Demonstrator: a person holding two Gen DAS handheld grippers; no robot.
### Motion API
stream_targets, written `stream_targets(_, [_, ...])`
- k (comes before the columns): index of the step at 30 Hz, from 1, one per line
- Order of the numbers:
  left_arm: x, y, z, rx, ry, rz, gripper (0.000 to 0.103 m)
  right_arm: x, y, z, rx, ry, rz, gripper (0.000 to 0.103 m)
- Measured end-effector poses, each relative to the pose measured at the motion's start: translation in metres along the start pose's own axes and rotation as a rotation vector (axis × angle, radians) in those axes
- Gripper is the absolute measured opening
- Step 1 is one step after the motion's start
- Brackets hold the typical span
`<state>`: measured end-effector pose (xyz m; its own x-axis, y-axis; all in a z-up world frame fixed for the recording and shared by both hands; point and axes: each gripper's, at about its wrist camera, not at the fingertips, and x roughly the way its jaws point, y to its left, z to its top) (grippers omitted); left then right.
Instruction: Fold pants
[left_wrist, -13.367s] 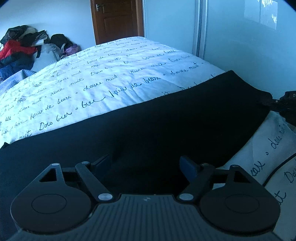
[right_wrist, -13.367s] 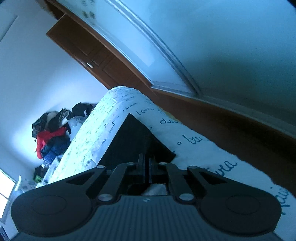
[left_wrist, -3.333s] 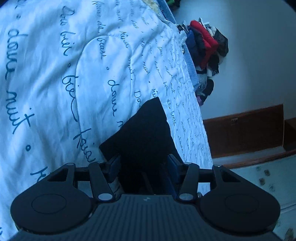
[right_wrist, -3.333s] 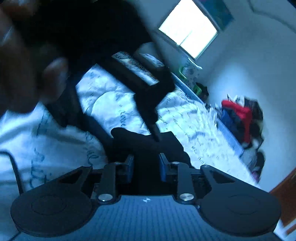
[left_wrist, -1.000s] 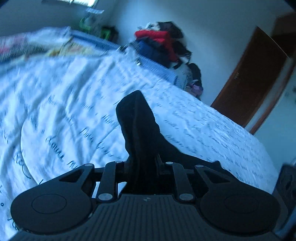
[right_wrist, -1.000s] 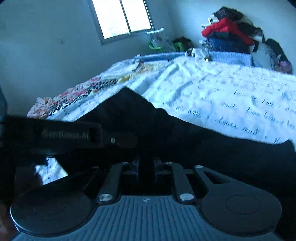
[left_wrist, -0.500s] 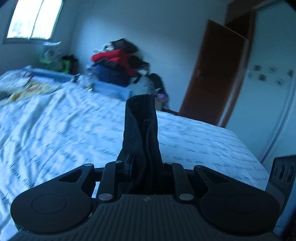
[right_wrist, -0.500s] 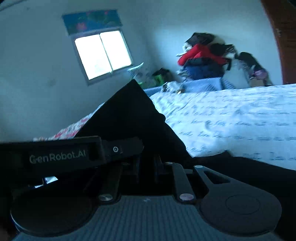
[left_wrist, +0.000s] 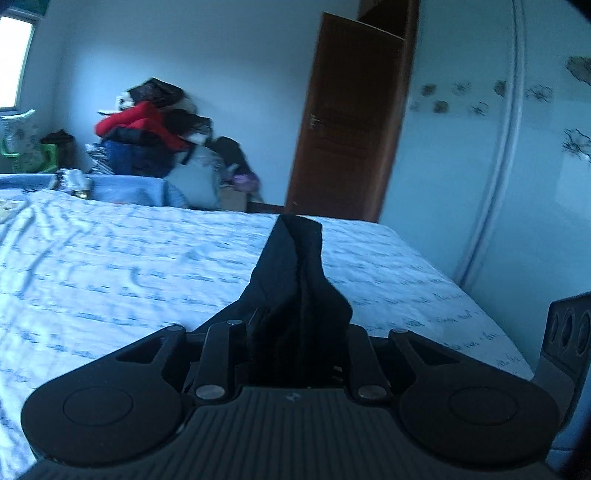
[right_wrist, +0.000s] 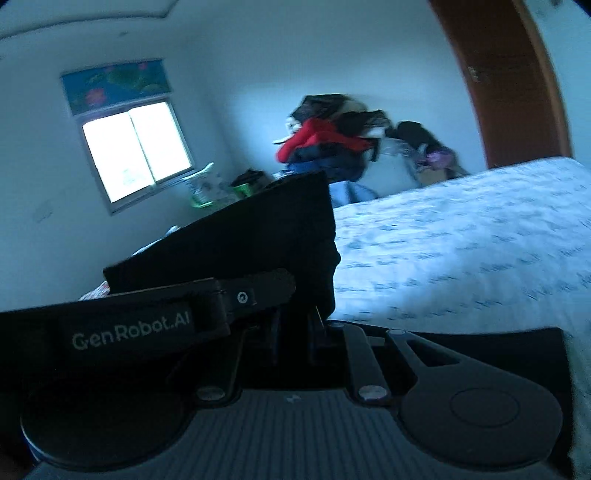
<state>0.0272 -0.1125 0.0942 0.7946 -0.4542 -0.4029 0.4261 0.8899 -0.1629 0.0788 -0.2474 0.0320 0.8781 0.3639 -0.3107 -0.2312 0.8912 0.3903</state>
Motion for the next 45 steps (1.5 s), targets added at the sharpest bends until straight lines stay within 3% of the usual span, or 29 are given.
stream_targets(11, [0.045,-0.057,-0.02,0.072,0.078,-0.096,0.027,-0.024,-0.066,-0.009,0.104,-0.02,-0.111,0.014])
stream_targets(21, [0.088,-0.083,-0.038,0.08,0.163,-0.112,0.027,-0.023,-0.121,-0.024,0.223,0.013,-0.15,0.014])
stream_targets(33, [0.109,-0.095,-0.048,0.078,0.214,-0.101,0.028,-0.02,-0.146,-0.037,0.304,0.035,-0.154,0.014])
stream_targets(45, [0.115,-0.103,-0.057,0.095,0.256,-0.088,0.031,-0.025,-0.151,-0.042,0.294,0.088,-0.193,0.015])
